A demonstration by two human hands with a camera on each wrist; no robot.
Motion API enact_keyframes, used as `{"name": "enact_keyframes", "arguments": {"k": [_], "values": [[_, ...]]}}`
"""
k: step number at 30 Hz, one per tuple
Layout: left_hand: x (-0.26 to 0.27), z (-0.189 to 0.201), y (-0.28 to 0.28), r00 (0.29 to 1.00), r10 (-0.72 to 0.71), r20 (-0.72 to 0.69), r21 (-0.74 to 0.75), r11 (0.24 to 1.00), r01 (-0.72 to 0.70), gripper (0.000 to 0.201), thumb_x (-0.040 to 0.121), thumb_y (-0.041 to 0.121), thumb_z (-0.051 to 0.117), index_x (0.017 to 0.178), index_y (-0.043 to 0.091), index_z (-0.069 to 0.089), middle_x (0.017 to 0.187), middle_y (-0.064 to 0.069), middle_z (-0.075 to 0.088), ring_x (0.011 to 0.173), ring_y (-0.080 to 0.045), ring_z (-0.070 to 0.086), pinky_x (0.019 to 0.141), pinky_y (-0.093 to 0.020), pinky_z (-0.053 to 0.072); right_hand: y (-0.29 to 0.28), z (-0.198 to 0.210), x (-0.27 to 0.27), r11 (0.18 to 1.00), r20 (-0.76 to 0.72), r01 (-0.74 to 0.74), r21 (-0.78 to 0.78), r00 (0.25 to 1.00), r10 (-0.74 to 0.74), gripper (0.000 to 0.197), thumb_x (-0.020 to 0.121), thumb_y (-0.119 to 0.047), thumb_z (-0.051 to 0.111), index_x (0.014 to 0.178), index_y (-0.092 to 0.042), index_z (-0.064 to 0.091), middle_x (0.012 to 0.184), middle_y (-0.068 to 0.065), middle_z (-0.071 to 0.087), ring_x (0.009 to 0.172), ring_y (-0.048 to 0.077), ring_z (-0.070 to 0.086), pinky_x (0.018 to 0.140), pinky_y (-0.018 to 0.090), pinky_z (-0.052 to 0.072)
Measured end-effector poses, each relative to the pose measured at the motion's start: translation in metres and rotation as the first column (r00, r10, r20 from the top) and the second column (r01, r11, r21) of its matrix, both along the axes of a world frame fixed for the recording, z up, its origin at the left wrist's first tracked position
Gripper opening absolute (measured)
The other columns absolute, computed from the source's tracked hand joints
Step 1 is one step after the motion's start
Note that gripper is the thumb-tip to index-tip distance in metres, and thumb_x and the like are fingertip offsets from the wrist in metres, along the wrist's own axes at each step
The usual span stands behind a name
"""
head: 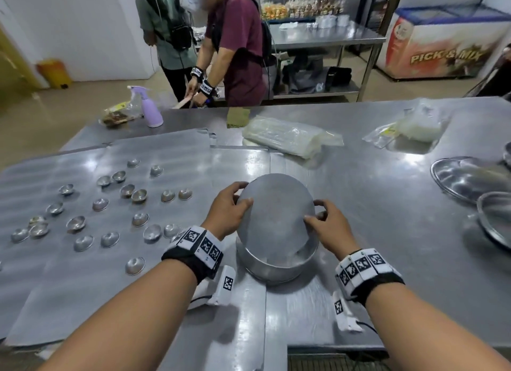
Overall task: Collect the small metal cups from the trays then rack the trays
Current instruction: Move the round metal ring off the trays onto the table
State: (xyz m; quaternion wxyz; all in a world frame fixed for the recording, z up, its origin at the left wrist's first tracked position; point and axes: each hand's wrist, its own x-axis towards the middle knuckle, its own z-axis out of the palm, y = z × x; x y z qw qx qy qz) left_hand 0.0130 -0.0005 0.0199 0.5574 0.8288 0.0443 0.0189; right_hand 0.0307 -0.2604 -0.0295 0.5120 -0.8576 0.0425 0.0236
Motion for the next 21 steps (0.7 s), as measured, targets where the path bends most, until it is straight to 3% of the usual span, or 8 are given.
{"name": "enact_keyframes", "arguments": {"k": [5, 7, 9, 11, 13, 16, 19, 21], "values": [[0.007, -0.007, -0.01, 0.998, -0.027, -0.058, 0.132, 0.991, 0.034, 0.035, 0.094, 0.019, 0.064, 0.129, 0.024, 0.06, 0.094, -0.001, 0.071, 0.089, -0.021, 0.07, 0.078, -0.034, 0.058, -0.009, -0.024, -0.002, 0.999, -0.081, -0.026, -0.03, 0.996, 0.024, 0.04, 0.086, -0.031, 0.071, 0.124, -0.029, 0.058, 0.116, -0.002, 0.064, 0.104, 0.019, 0.062, 0.095, 0.045, 0.053], [0.01, -0.01, -0.013, 0.994, -0.022, -0.104, 0.188, 0.981, 0.041, 0.037, 0.093, 0.019, 0.064, 0.13, 0.024, 0.06, 0.097, -0.001, 0.071, 0.09, -0.021, 0.069, 0.079, -0.035, 0.057, -0.012, -0.032, -0.003, 1.0, -0.116, -0.027, 0.003, 0.993, 0.028, 0.039, 0.088, -0.029, 0.07, 0.125, -0.032, 0.057, 0.112, -0.007, 0.063, 0.1, 0.019, 0.064, 0.092, 0.047, 0.055], [0.013, -0.015, -0.016, 0.988, -0.04, -0.146, 0.236, 0.969, 0.074, 0.039, 0.094, 0.018, 0.062, 0.132, 0.023, 0.06, 0.112, -0.004, 0.07, 0.1, -0.023, 0.068, 0.089, -0.039, 0.057, -0.015, -0.037, -0.003, 0.999, -0.143, -0.017, 0.036, 0.989, 0.022, 0.042, 0.091, -0.025, 0.067, 0.129, -0.033, 0.053, 0.107, -0.008, 0.061, 0.093, 0.018, 0.065, 0.087, 0.045, 0.058], [0.014, -0.018, -0.019, 0.984, -0.066, -0.162, 0.315, 0.942, 0.116, 0.039, 0.094, 0.015, 0.06, 0.133, 0.019, 0.06, 0.125, -0.003, 0.067, 0.11, -0.022, 0.064, 0.093, -0.035, 0.053, -0.018, -0.04, -0.001, 0.999, -0.148, -0.02, 0.039, 0.989, 0.025, 0.042, 0.093, -0.024, 0.065, 0.132, -0.032, 0.051, 0.105, -0.005, 0.061, 0.089, 0.019, 0.065, 0.083, 0.043, 0.059], [0.017, -0.019, -0.021, 0.983, -0.08, -0.167, 0.392, 0.909, 0.14, 0.038, 0.094, 0.015, 0.06, 0.132, 0.017, 0.063, 0.126, -0.003, 0.067, 0.111, -0.022, 0.063, 0.09, -0.029, 0.049, -0.018, -0.04, 0.001, 0.999, -0.15, -0.032, 0.027, 0.988, 0.036, 0.035, 0.094, -0.024, 0.064, 0.128, -0.032, 0.055, 0.103, -0.004, 0.062, 0.087, 0.018, 0.066, 0.079, 0.041, 0.061], [0.02, -0.021, -0.024, 0.982, -0.091, -0.165, 0.57, 0.804, 0.17, 0.036, 0.094, 0.022, 0.061, 0.129, 0.018, 0.065, 0.12, -0.006, 0.069, 0.11, -0.026, 0.063, 0.085, -0.027, 0.046, -0.019, -0.041, 0.005, 0.999, -0.165, -0.037, 0.029, 0.985, 0.041, 0.03, 0.095, -0.026, 0.063, 0.124, -0.031, 0.059, 0.101, -0.001, 0.066, 0.085, 0.017, 0.068, 0.076, 0.043, 0.062], [0.022, -0.026, -0.025, 0.985, -0.108, -0.137, 0.783, 0.597, 0.174, 0.035, 0.093, 0.033, 0.06, 0.125, 0.018, 0.066, 0.111, -0.007, 0.06, 0.106, -0.028, 0.059, 0.08, -0.033, 0.045, -0.019, -0.043, 0.006, 0.998, -0.182, -0.038, 0.043, 0.982, 0.046, 0.03, 0.096, -0.024, 0.062, 0.125, -0.027, 0.059, 0.098, -0.001, 0.067, 0.083, 0.017, 0.069, 0.071, 0.035, 0.061], [0.021, -0.033, -0.021, 0.991, -0.097, -0.095, 0.814, 0.565, 0.133, 0.032, 0.091, 0.035, 0.059, 0.119, 0.022, 0.067, 0.106, -0.004, 0.052, 0.101, -0.027, 0.057, 0.075, -0.034, 0.046, -0.019, -0.043, 0.005, 0.998, -0.194, -0.03, 0.06, 0.98, 0.041, 0.029, 0.096, -0.023, 0.062, 0.125, -0.025, 0.06, 0.096, 0.0, 0.07, 0.083, 0.017, 0.07, 0.067, 0.032, 0.06]]}}
